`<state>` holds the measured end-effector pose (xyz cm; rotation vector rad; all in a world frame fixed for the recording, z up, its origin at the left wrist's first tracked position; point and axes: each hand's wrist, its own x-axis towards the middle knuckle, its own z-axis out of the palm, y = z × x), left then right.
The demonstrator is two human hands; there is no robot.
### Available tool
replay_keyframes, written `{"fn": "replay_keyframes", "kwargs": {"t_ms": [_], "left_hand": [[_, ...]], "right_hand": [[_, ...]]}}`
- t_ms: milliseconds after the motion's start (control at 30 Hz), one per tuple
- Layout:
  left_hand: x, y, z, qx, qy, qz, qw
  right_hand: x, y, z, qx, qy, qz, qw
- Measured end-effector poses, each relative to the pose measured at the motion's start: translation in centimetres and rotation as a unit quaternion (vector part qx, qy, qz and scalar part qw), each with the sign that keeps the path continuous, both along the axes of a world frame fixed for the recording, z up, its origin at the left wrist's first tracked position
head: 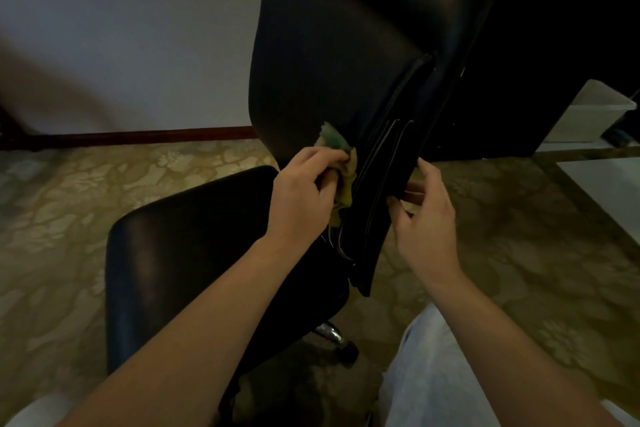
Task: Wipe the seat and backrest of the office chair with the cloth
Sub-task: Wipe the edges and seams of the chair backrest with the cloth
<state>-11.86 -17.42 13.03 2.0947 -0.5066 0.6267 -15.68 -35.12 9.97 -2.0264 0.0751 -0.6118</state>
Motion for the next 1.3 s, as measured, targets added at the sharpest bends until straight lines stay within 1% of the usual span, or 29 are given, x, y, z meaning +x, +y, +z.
{"fn": "replay_keyframes", "kwargs": {"t_ms": [133,233,300,500,633,767,900,1133,1200,1300], "left_hand": [[0.1,-0.7,-0.8,0.001,-0.008,0.01,1.0],[-0.4,-0.7,-2.3,-0.008,0.005,0.027,1.0],[-0.6,-0.5,-2.9,-0.006,0.021,0.026,0.999],[-0.8,1.6,-2.8,0.049,0.085,0.009,0.995],[-0.9,1.9,-1.5,0.028,0.06,0.024,0.998],[-0.6,1.0,0.0,0.021,0.022,0.003,1.0],[0.1,0.0,0.5,0.013,0.01,-0.012,1.0],[-0.3,-0.6,-1.9,-0.014,0.028,0.01,0.999],[-0.4,-0.3,-2.4,-0.001,0.044,0.008,0.999],[-0.5,0.7,-2.6,0.043,0.075,0.001,0.996]], "right_hand": [[0.1,0.0,-0.1,0.001,0.001,-0.003,1.0],[0.2,0.0,-0.3,-0.006,-0.005,-0.012,1.0],[0.3,0.0,-0.5,-0.009,-0.007,-0.017,1.0],[0.1,0.0,-0.4,-0.009,-0.014,-0.005,1.0],[0.2,-0.2,-0.6,-0.029,-0.015,0.0,0.999],[0.2,-0.5,-0.6,-0.041,-0.008,0.004,0.999],[0.1,-0.4,-0.6,-0.043,-0.01,0.01,0.999],[0.3,-0.1,-0.9,-0.053,-0.015,-0.013,0.998],[0.4,-0.2,-0.8,-0.051,-0.014,-0.014,0.998],[0.4,-0.4,-0.9,-0.05,-0.014,-0.009,0.999]]}}
